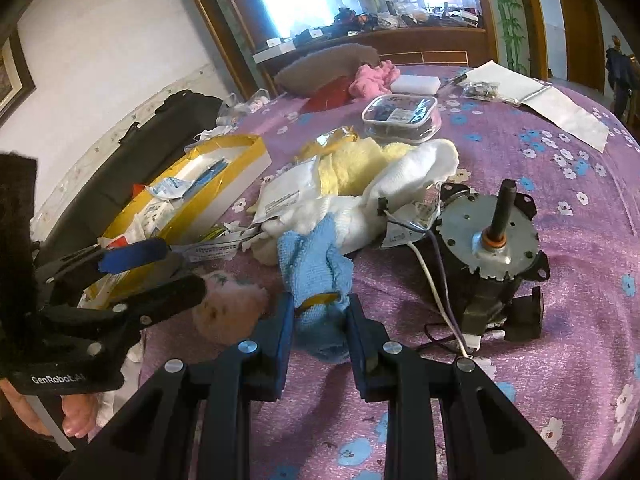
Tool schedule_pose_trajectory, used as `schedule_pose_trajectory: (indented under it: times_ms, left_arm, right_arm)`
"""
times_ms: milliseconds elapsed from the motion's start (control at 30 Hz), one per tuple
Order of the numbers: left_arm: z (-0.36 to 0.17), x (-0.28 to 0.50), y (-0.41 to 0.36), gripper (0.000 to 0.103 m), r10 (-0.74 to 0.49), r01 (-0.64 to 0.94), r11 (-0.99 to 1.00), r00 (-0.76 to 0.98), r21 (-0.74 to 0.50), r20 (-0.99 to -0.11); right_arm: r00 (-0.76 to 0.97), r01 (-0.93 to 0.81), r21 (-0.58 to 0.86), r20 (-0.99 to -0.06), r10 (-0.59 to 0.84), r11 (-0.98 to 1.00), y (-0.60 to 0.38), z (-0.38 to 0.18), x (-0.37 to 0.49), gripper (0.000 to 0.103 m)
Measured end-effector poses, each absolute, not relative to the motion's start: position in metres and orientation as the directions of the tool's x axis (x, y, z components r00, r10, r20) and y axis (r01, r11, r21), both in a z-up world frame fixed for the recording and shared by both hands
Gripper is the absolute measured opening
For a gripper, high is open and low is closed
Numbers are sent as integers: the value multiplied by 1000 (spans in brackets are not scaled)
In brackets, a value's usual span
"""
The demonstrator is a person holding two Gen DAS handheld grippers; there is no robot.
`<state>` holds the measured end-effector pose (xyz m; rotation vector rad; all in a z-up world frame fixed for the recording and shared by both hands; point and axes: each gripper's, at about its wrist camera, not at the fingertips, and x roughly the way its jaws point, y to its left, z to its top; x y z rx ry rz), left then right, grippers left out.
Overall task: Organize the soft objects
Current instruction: 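Grasp the pink teddy bear with the left tool while the right tool holds the blue cloth, then lower the teddy bear and blue cloth into the tray and open both tools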
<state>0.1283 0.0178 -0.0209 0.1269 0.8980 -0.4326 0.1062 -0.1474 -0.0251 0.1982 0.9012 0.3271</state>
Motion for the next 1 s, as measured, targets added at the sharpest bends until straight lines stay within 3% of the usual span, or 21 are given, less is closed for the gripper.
schedule_pose_trajectory:
  times_ms: [133,200,233,333,533,667,833,1000]
  left_arm:
    - [-42,133,-3,74,-289,468,883,484,-35,-826]
    - [-54,134,-8,62,-258,463,886,458,-19,-850]
    - [-59,133,-9,48,-250,461,887,447,-18,-859]
    - [-61,130,1,42,-269,426,903,449,-61,-852]
    - [-11,109,43,41,-391,357,907,515,-224,-762]
    - [32,104,89,42,-409,303,912,593,-278,-694]
    - [56,125,153,42,-259,164,965,692,-203,-674]
    - [26,162,192,42,-139,66,990,674,-128,-726]
  right_arm:
    - [577,-186,307,-735,357,933,-151,-26,108,27]
    - [577,-173,300,-741,343,938,-153,-28,109,27]
    - [573,-172,310,-740,351,935,-154,-28,109,27]
    - [575,-171,310,-739,351,935,-155,-27,109,28]
    - [572,-197,346,-719,394,917,-148,-10,104,28]
    - [551,-275,389,-685,476,879,-118,20,108,28]
    - [523,-365,388,-667,531,846,-59,38,135,28]
    - [470,-411,369,-698,540,834,1,25,168,28]
